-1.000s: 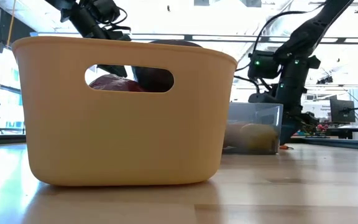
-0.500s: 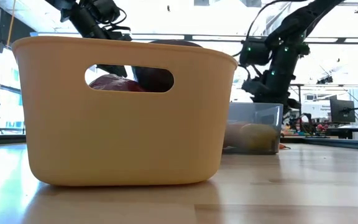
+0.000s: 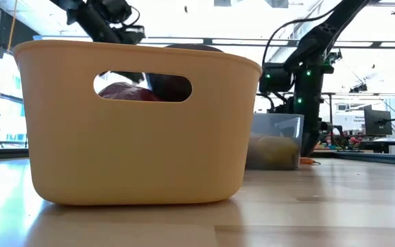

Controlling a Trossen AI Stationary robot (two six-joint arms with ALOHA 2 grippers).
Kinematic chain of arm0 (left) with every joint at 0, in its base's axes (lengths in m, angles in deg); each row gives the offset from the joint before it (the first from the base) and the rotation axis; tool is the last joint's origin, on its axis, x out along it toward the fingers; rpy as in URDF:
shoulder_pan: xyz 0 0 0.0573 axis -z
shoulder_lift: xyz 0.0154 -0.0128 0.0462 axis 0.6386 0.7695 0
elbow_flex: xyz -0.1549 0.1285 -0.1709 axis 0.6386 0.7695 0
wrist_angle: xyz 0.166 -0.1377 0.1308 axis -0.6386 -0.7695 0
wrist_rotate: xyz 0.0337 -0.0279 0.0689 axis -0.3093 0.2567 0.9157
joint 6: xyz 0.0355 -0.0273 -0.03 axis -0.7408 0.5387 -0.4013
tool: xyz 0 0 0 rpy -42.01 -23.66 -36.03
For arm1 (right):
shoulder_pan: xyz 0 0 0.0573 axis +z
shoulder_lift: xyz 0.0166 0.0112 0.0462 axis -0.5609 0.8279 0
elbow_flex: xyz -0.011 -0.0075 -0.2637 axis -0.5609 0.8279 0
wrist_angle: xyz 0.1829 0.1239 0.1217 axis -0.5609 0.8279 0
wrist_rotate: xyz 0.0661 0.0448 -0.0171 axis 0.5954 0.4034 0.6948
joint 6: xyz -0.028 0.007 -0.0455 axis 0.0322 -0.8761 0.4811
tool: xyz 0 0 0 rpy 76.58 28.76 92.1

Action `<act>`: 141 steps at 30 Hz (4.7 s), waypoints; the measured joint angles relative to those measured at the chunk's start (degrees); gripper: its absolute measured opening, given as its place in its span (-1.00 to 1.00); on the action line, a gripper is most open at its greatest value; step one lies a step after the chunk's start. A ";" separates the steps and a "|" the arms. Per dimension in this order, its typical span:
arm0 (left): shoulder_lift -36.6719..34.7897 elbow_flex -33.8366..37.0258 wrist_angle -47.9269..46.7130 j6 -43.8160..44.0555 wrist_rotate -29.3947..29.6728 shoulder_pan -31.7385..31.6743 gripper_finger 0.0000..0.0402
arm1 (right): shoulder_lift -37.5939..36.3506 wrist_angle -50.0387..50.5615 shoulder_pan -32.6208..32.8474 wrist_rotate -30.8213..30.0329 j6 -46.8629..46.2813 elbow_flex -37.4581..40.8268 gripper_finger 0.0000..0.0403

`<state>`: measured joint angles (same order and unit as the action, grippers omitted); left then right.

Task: Sort produce into baskets
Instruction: Put the yellow chili pepper into the left black bin, then return to Home Position

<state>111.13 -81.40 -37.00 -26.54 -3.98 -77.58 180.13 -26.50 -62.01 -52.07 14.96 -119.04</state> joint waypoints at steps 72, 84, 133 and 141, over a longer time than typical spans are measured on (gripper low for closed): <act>-43.17 48.63 66.36 20.07 1.80 29.69 -0.58 | 12.78 3.77 19.07 8.33 13.81 -47.84 -0.76; -47.32 53.81 60.86 18.76 6.37 32.68 -0.98 | 3.00 14.77 16.52 10.55 15.12 -47.82 -0.98; -64.23 57.86 43.86 21.35 2.78 32.70 -1.00 | -79.76 -32.52 30.76 4.48 0.29 30.69 -1.00; -64.23 57.86 43.86 21.35 2.78 32.70 -1.00 | -87.84 -32.00 30.50 9.42 1.96 37.17 -1.00</act>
<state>46.90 -23.54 6.86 -5.18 -1.20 -44.88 92.29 -58.51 -31.51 -42.65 16.92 -81.87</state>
